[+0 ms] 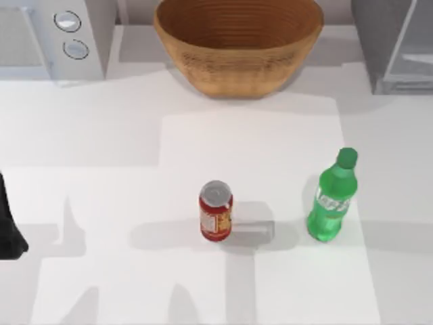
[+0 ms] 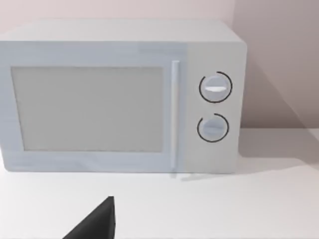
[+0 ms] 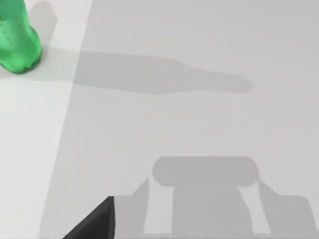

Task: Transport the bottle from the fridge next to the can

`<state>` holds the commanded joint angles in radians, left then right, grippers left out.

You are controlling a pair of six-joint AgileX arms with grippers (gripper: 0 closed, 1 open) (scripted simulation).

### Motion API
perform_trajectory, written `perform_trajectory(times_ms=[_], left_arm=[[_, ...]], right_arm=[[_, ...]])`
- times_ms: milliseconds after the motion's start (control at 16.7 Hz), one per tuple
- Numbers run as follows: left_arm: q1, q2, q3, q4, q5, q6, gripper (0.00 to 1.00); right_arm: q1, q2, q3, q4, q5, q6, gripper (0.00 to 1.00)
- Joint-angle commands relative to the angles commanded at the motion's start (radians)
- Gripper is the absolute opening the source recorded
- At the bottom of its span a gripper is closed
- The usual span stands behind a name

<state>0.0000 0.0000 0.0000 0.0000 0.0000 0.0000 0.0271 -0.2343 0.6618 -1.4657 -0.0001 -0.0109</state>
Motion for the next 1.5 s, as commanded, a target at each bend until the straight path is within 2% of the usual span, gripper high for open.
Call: perform_trajectory(times_ms=[240, 480, 660, 1200, 1380, 1500], left_arm=[[0.0, 0.0, 0.0, 0.0, 0.0, 0.0, 1.0], [0.0, 0.0, 0.0, 0.0, 0.0, 0.0, 1.0], [0.0, 0.0, 0.0, 0.0, 0.0, 0.0, 1.0], [0.0, 0.0, 0.0, 0.0, 0.0, 0.0, 1.0], [0.0, 0.0, 0.0, 0.0, 0.0, 0.0, 1.0], [0.0, 0.0, 0.0, 0.0, 0.0, 0.0, 1.0]], right_arm=[[-0.062, 0.053, 0.033, 0.012, -0.045, -0.059, 1.0], [-0.287, 0.265, 0.137, 0.028, -0.198, -0.281, 1.0], [-0.53, 0.528, 0.232, 0.04, -0.347, -0.554, 1.0], [-1.396, 1.529, 0.522, 0.025, -0.758, -1.6, 1.0], [-1.623, 1.791, 0.595, 0.006, -0.85, -1.835, 1.0], [-1.729, 1.917, 0.631, -0.003, -0.895, -1.941, 1.0]])
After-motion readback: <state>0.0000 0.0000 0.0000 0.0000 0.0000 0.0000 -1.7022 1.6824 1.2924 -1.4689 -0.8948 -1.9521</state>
